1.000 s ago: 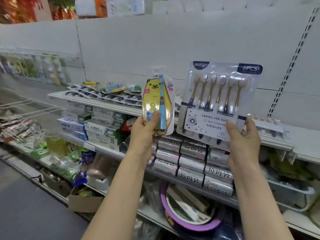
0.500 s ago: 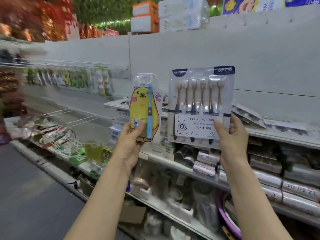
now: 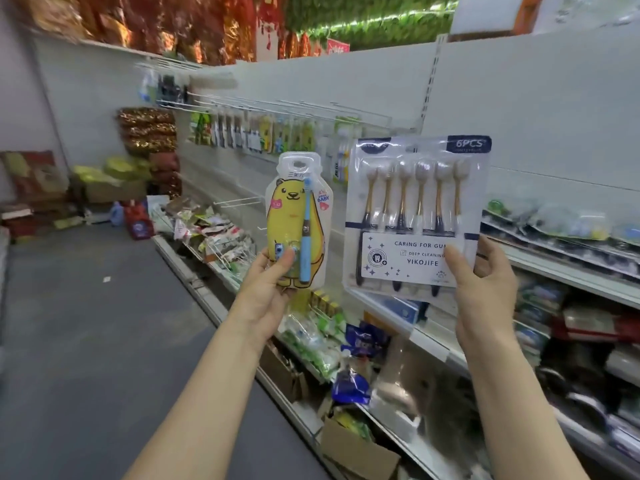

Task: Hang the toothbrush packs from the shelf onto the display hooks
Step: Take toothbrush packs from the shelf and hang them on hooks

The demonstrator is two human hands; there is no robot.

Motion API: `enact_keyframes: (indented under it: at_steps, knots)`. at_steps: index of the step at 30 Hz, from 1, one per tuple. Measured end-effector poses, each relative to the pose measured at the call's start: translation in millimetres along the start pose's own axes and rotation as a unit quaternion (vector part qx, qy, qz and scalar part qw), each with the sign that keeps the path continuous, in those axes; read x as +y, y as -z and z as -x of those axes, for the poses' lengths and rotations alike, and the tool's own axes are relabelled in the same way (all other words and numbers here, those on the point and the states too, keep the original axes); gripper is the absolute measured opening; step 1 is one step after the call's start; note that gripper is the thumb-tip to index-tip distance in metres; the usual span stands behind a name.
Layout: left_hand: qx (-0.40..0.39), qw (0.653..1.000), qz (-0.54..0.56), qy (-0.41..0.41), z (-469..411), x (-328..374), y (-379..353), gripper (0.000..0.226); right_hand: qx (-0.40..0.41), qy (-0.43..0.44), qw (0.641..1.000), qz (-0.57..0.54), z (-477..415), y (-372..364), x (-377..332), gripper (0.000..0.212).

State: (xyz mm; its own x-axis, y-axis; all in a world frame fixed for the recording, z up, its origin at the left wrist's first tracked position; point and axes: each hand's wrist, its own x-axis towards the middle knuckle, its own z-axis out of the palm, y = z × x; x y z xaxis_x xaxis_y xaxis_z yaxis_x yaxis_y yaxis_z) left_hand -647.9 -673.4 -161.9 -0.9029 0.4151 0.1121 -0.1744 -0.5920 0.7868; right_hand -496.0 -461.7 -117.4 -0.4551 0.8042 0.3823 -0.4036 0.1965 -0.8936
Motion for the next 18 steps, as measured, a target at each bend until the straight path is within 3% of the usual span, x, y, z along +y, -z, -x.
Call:
enact_keyframes:
  at_steps: [4, 7, 12, 18]
  knots:
    - [0.029, 0.999, -0.011, -0.022, -80.0, 25.2, 53.0, 0.053, -0.026, -0.007, 0.999, -0.029, -39.3, -85.4, 51.5, 0.043]
    - [0.049, 0.998, -0.006, -0.031, -153.5, 52.8, 83.4, 0.044, -0.041, -0.025, 0.998, -0.043, -77.6, -160.2, 85.9, 0.045]
    - [0.06, 0.997, -0.024, -0.044, -262.0, 100.0, 127.3, 0.058, -0.057, -0.039, 0.996, -0.058, -138.4, -281.5, 125.7, 0.043]
    - [0.057, 0.997, -0.027, -0.046, -355.9, 141.3, 198.6, 0.05, -0.068, -0.042, 0.996, -0.043, -178.6, -410.4, 177.6, 0.039]
